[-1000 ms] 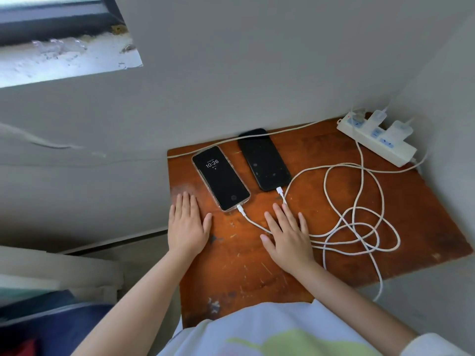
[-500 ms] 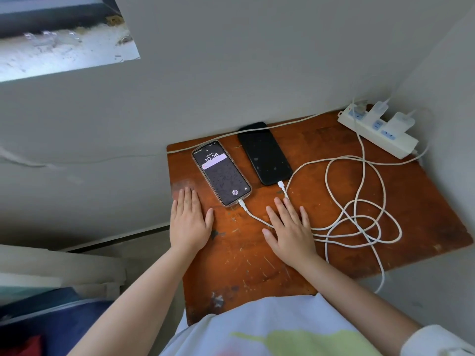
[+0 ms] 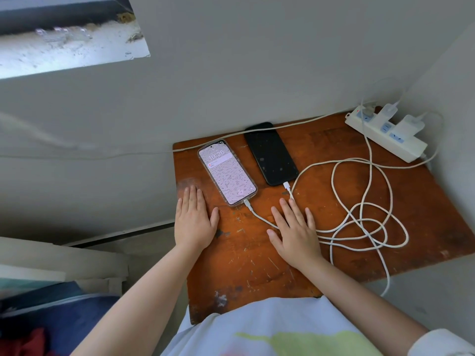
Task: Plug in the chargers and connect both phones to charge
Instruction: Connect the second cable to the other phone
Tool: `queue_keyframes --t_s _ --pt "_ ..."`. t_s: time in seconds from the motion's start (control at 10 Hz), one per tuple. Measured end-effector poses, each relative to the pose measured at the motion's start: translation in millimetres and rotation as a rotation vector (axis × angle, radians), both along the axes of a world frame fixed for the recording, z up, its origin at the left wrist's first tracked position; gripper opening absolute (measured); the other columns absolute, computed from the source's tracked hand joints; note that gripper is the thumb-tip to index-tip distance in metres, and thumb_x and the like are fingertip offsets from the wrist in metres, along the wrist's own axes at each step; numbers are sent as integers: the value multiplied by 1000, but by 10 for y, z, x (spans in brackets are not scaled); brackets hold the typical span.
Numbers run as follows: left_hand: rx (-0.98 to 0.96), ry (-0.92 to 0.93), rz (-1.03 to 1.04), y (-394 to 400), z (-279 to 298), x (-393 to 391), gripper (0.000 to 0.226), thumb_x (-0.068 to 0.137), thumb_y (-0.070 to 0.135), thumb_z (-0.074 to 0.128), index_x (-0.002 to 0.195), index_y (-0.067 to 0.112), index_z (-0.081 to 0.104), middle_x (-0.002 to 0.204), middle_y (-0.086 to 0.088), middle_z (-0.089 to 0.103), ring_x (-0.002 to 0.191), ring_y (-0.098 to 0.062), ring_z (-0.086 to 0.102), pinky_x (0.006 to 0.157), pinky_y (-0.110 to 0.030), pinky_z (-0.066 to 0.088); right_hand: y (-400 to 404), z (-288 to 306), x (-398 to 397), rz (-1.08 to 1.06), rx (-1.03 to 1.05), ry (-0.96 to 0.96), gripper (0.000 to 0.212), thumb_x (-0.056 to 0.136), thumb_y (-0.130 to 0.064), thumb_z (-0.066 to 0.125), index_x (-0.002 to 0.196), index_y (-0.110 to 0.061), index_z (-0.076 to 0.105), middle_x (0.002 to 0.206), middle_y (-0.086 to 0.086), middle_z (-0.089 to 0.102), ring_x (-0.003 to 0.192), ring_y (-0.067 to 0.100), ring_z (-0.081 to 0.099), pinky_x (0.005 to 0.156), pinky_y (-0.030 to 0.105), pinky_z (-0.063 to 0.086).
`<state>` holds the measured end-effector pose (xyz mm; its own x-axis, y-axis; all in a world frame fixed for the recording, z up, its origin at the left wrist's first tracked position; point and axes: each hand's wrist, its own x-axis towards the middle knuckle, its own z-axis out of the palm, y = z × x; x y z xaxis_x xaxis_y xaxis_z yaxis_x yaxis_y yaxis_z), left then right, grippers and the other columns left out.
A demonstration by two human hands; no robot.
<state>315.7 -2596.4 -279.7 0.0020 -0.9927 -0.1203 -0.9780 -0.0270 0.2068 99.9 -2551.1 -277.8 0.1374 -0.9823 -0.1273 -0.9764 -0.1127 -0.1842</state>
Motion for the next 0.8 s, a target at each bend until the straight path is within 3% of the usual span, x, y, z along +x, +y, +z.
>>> queue_keyframes --t_s 0.5,0.8 --pt "-8 21 2 -7 -16 10 64 92 44 26 141 5 9 153 -13 9 141 -23 1 113 -33 -3 -3 54 15 -2 8 1 53 89 -41 50 135 -15 40 146 13 33 137 31 24 109 53 18" --pt "-15 27 9 -4 4 6 64 92 44 26 141 7 9 153 -12 10 141 -22 2 112 -31 -4 -6 69 20 -17 3 -3 54 87 -44 41 133 -15 43 145 13 37 136 31 27 108 53 20"
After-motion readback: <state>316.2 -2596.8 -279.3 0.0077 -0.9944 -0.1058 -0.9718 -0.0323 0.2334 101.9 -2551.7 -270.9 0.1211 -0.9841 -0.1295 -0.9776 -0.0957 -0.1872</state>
